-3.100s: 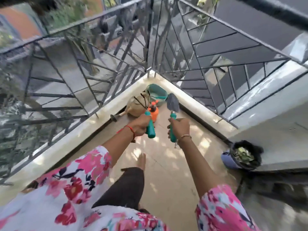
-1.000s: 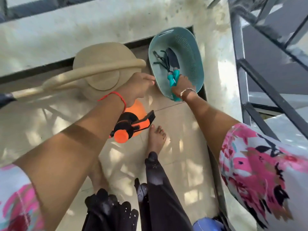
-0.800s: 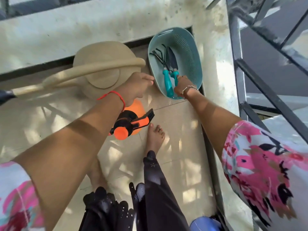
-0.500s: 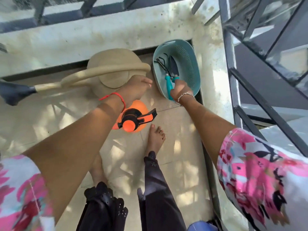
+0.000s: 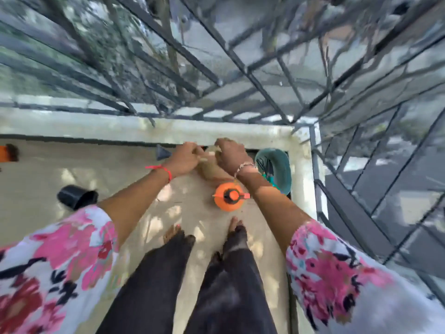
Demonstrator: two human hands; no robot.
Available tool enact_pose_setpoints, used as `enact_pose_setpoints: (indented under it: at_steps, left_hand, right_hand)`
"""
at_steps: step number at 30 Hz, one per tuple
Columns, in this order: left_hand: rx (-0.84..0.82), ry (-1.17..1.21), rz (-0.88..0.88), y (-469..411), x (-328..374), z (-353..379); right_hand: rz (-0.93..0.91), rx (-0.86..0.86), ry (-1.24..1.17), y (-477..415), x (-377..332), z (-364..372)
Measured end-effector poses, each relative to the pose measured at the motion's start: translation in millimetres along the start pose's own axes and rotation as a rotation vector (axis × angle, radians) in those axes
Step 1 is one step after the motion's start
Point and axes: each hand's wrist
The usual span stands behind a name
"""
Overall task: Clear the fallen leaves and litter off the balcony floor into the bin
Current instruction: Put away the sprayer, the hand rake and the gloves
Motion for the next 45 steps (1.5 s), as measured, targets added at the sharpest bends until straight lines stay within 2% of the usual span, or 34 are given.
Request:
enact_pose_setpoints:
  at_steps: [4,11,17,27,30,37,45]
  left_hand:
    - [0.152,-0.017,0.048,88,-2,-93]
    - [0.495,-0.026,0.029,209,-5,-195]
    - [0.762,0.076,-0.076,277,-1,-216]
    - [1.056,0.178,-0.355,348,-45,-212]
    - [1.112,0.211,-0.410,361,-69,-215]
    - [1.111,0.273,-0.529,399,-147,-225]
    - [1.061,0.324,-0.572,448,-243,-292]
  right_hand:
    - [-0.077,0.090,-0.125,31,-86,-70]
    - [-0.432,0.143,-0.048,60,-211,-141]
    - [-0.733,0.083,0.128,81,-267,-172]
    - [-1.012,-0.098,0.233,80,-342,-150]
    - [-1.051,-0.137,0.269,77,-372,-133]
    - [-1.087,-0.248,0.326,74,-452,-70]
    - [-0.983,-0.335,0.327,75,-567,-3]
Point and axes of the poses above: each hand's wrist, its own y-axis away from the middle knuckle, its own z-axis out of the palm, x = y × z, and after that the axes turned 7 degrees about y, right-handed
